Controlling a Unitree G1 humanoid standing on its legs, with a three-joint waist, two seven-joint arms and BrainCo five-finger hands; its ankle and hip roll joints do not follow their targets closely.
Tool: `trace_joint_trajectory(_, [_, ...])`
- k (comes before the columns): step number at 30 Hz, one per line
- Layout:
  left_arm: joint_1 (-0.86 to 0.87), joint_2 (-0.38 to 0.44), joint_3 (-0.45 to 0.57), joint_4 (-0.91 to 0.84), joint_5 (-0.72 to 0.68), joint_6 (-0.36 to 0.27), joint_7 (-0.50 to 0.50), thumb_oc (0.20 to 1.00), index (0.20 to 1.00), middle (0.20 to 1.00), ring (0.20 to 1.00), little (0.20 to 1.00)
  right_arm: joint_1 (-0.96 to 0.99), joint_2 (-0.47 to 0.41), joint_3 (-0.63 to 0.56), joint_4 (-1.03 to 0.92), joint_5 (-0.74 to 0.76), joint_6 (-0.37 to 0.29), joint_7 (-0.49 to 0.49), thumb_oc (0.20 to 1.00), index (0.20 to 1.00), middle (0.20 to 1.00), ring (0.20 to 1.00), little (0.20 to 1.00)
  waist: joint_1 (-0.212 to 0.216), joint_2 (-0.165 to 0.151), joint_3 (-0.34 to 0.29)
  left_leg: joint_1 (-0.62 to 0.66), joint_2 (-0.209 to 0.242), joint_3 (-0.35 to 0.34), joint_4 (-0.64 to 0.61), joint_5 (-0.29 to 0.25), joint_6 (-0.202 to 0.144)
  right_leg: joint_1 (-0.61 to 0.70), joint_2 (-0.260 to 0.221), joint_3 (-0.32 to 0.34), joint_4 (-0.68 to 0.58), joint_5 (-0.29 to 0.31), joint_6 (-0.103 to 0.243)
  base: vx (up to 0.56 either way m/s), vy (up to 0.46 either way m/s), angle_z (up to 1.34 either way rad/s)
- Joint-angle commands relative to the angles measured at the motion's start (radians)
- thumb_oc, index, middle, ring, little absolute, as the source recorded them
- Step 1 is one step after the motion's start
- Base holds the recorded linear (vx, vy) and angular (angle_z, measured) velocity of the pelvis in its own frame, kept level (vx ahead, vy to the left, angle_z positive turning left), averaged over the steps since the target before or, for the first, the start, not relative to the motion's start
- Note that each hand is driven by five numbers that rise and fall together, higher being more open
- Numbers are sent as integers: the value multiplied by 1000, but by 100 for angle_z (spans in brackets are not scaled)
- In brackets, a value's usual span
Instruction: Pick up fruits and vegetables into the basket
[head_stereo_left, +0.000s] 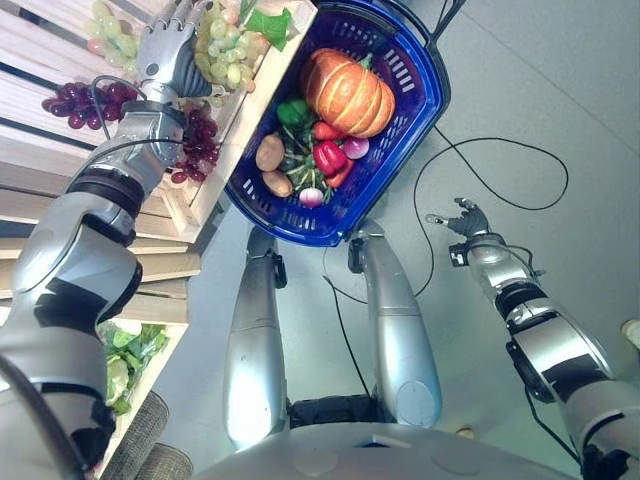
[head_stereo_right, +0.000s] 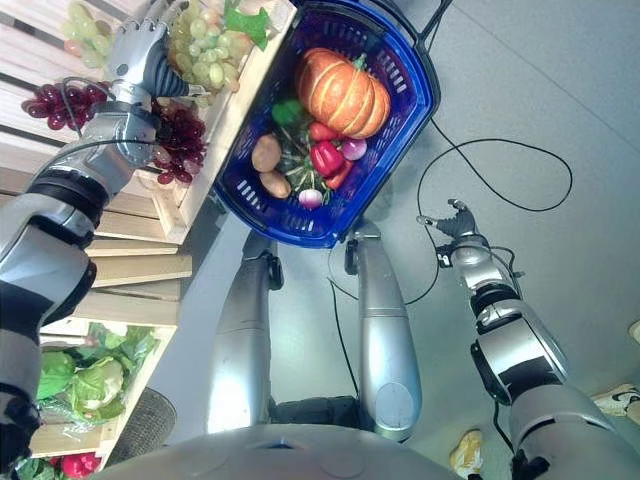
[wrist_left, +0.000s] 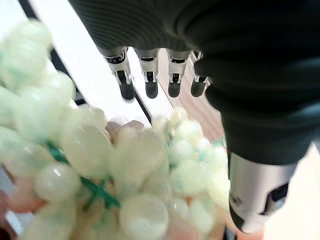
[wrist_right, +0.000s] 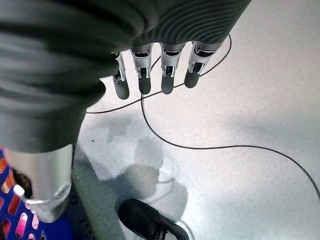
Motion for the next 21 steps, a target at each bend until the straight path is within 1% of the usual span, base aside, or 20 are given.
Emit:
trace_joint_trajectory(1, [-34,-22,30,59,39,-12,-17,1000,1000,1000,1000,1000,51,-42,31,12,0,13,2,1000,1000,1000,1000,1000,11,-18,-36,-23,-12,23,167,-149,5,41,38,24,-104,71,80,7,19,-4])
trace_joint_trajectory(3, [-40,-30,18,76,42,-27,-48,1000,1000,1000,1000,1000,44,-40,37,15,0,15,3,1000,1000,1000,1000,1000,8,-19,-36,-27,-10,25,169,-148,5,35,41,27,-101,71,79,12,19,-4])
trace_joint_trajectory(5, [-44,-42,5,86,49,-20,-63,1000,1000,1000,1000,1000,37,-37,38,17,-2,17,3,1000,1000,1000,1000,1000,5,-20,-36,-31,-11,23,173,-150,5,30,43,30,-98,72,79,0,0,0])
trace_joint_trajectory(10, [-30,-59,7,106,60,19,-92,1000,1000,1000,1000,1000,25,-34,39,22,-6,26,8,1000,1000,1000,1000,1000,4,-22,-36,-31,-10,25,174,-150,5,27,44,32,-94,72,80,0,0,0])
trace_joint_trajectory(13, [-14,-67,14,131,91,66,-114,1000,1000,1000,1000,1000,23,-32,42,24,-1,26,8,1000,1000,1000,1000,1000,4,-24,-36,-34,-9,25,178,-150,5,24,43,30,-91,73,81,0,0,0])
trace_joint_trajectory(21, [5,-61,19,166,109,99,-113,1000,1000,1000,1000,1000,23,-30,43,20,0,28,3,1000,1000,1000,1000,1000,3,-25,-36,-39,-7,23,177,-149,2,19,48,33,-92,73,80,1,0,0])
